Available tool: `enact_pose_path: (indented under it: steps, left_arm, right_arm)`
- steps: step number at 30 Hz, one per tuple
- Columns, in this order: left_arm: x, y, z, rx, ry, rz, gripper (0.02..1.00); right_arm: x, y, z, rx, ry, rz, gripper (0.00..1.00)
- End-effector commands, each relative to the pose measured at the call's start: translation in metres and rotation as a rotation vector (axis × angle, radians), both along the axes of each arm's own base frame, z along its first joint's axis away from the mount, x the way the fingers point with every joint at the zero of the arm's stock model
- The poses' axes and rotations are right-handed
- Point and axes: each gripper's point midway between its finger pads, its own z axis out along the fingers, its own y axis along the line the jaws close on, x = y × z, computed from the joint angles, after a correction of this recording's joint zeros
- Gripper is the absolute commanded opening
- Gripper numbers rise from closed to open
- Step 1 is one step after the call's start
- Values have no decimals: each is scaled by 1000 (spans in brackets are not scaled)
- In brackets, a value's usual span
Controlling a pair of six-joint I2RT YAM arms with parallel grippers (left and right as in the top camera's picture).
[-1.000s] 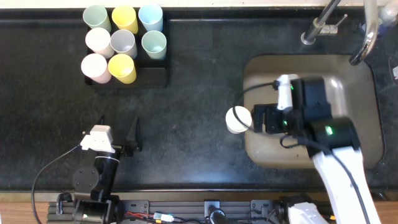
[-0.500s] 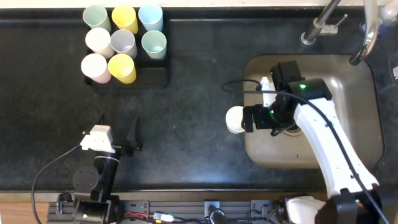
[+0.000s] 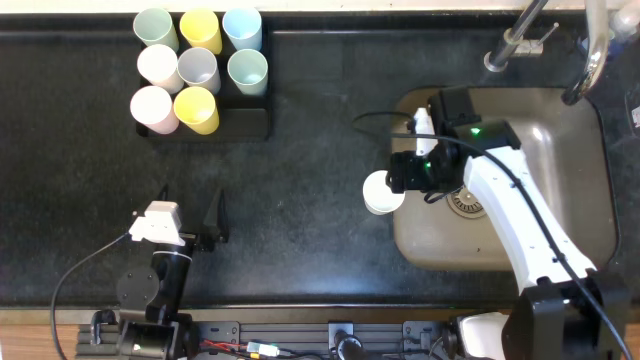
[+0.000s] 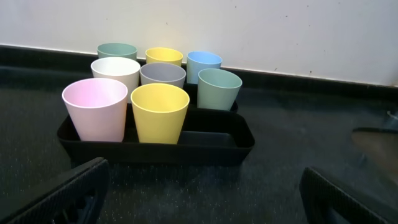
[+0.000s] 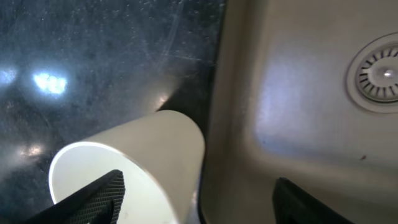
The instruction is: Store Cups
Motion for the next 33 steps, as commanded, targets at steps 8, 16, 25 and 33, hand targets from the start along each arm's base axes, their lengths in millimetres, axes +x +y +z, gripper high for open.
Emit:
enact_pose_path:
  steps: [8,16,25,33]
  left_arm:
    - [-1,-1,1,16,-9,-12,1000]
    - [-1,-1,1,16,-10,-12,998]
    - [-1,-1,1,16,-10,-12,1000]
    - [-1,-1,1,16,-9,-12,1000]
  right_arm:
    - [-2,16,2,15,-1,39,555]
    - [-11,26,-3,-8,3,89,303]
    - [-18,23,-11,-69,19,101,86]
    - [-12,32,-2,-53,-11,93,45]
